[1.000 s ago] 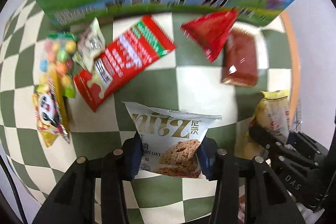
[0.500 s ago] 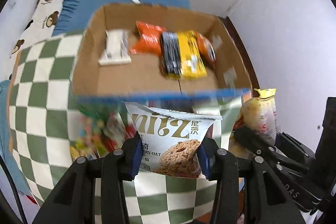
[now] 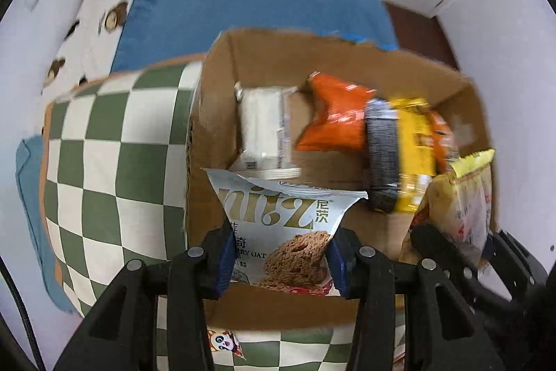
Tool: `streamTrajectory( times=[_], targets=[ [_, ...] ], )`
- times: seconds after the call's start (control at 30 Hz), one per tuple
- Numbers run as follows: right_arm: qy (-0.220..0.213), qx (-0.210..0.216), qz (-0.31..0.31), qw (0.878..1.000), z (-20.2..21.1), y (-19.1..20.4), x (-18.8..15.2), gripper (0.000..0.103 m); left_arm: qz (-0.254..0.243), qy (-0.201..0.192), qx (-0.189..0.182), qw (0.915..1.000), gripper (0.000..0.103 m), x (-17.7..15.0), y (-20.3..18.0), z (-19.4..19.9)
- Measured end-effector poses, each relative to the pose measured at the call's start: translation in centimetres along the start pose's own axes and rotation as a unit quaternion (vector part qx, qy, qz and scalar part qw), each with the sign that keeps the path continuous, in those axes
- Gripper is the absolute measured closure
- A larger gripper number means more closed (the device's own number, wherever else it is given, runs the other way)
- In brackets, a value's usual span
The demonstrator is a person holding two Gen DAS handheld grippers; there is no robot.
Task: Organize snacks
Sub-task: 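Carry both packs into the box and open both tools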
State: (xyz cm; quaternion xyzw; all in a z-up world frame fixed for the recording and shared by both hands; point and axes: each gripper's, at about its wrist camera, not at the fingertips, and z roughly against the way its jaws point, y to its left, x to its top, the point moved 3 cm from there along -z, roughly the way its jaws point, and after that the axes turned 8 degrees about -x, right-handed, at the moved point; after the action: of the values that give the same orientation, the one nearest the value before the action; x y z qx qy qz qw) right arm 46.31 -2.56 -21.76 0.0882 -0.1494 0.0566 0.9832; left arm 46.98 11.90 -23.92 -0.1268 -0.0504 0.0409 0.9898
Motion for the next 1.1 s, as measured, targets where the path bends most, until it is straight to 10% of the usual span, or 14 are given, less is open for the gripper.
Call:
streamTrajectory(
  times=[0.4,0.53,0.6,1.1],
  targets=[
    [0.096,0.007,0.026,0.995,-8.6,1.6,-0.6,0.056,0.026,0.061,0.003,0.9978,0.060,0.6,1.4,-5.4],
    [0.122,-0.001,0.032,0.992,-9.4,1.7,-0.9,0.006,0.027,0.062,-0.006,0.9977,0.030,0.7,1.2,-5.3],
    [0.124,-0.009,0.032,0.992,-9.5,1.8,-0.9,0.006,0.023,0.052,-0.002,0.9984,0.018,0.8,1.0,-4.9],
    [0.103,-0.065,0.026,0.992,-6.4,-1.6,-2.0,0.006,-0.002,-0.003,0.023,0.9997,0.013,-1.1,-1.1,-1.2]
  ],
)
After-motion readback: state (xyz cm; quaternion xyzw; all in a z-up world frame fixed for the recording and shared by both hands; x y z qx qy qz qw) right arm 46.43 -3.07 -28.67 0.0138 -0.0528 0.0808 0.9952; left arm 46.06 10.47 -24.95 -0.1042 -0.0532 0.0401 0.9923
